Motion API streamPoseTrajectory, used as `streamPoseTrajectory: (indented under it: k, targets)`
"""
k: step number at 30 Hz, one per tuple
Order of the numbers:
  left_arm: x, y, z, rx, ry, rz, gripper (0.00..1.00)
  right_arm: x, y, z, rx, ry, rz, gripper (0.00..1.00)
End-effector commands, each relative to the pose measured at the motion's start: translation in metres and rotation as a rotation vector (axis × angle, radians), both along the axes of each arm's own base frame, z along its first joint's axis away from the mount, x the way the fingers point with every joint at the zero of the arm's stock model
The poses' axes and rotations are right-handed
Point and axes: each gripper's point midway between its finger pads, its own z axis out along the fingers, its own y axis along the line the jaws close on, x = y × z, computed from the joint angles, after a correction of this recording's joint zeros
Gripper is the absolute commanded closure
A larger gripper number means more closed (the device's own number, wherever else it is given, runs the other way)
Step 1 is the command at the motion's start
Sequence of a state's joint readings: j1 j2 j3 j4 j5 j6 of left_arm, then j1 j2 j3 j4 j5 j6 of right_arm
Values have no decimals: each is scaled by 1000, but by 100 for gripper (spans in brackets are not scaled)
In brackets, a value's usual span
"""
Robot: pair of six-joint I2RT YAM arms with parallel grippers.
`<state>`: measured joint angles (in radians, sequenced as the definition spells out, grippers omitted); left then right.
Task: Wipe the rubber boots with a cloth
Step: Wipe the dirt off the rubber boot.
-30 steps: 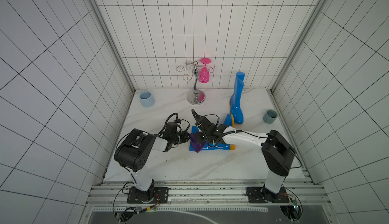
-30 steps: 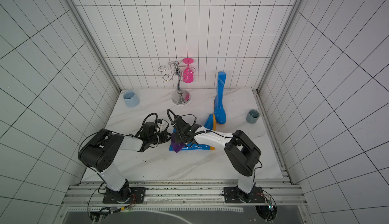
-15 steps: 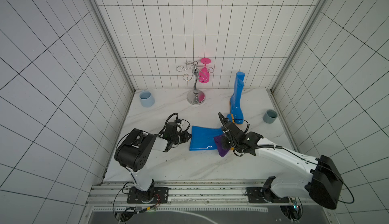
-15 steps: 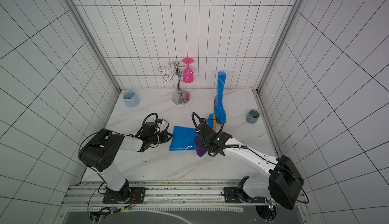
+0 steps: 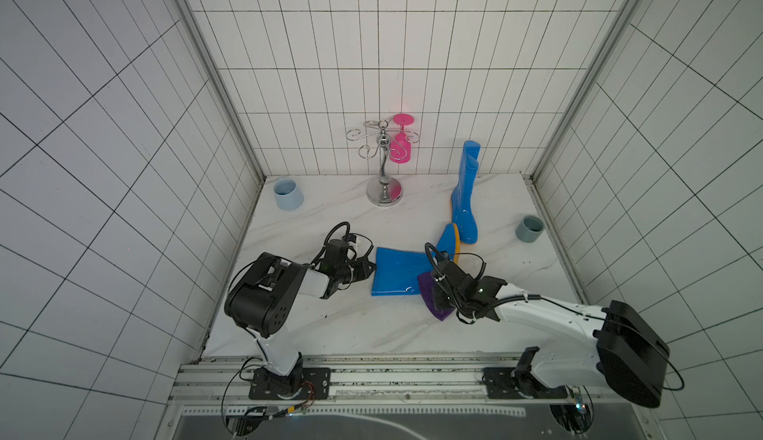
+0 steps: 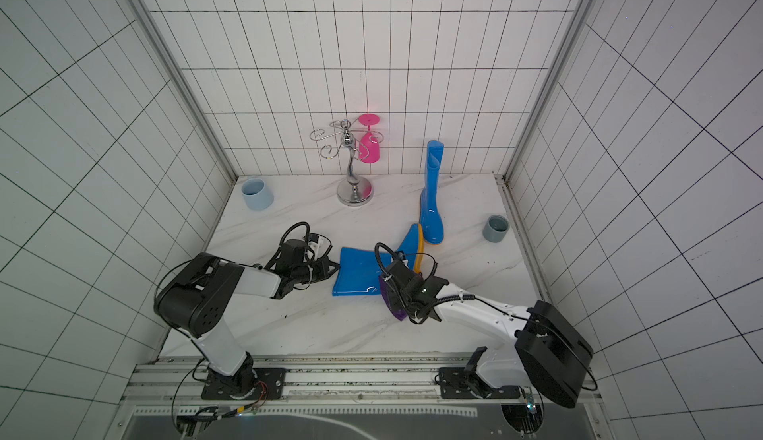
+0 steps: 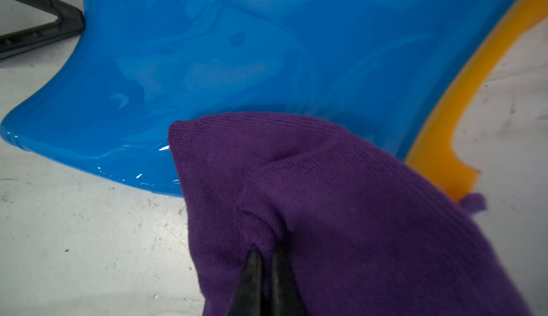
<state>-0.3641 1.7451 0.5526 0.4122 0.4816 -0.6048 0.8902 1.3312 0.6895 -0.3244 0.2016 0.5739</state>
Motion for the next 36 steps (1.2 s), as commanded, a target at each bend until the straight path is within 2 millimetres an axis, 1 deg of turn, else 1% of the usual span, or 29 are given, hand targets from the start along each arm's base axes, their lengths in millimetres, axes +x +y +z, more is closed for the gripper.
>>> streamPoseTrajectory:
  k: [1, 6, 9, 10, 14, 20, 23, 26, 29, 30, 32, 36]
  targets:
    - [-62, 25, -69, 171, 282, -2, 100, 12, 31, 13, 69, -42, 22, 100]
    - [-61, 25, -69, 170, 280, -2, 100, 21, 70, 20, 103, -57, 85, 100]
    - [-61, 25, -69, 171, 279, -1, 100, 23, 96, 22, 109, -58, 128, 100]
    - [-61, 25, -69, 171, 280, -1, 100, 23, 105, 25, 118, -63, 143, 100]
    - [-61, 25, -70, 171, 279, -2, 100, 21, 136, 31, 152, -64, 194, 100]
    - [-62, 25, -70, 171, 280, -1, 100, 13, 182, 29, 180, -53, 273, 100]
    - [-61, 25, -69, 169, 278, -1, 100, 7, 199, 31, 191, -52, 307, 100]
    - [-62, 24, -70, 170, 280, -3, 100, 6, 205, 29, 190, -48, 316, 100]
    - [-62, 25, -69, 170, 279, -2, 100, 10, 199, 21, 159, -57, 309, 100]
    - [-62, 25, -70, 170, 279, -3, 100, 12, 195, 19, 152, -55, 301, 100]
    - [-61, 25, -70, 170, 279, -2, 100, 17, 180, 16, 139, -52, 273, 100]
    - [-61, 25, -69, 169, 277, -3, 100, 30, 146, 26, 107, -84, 212, 100]
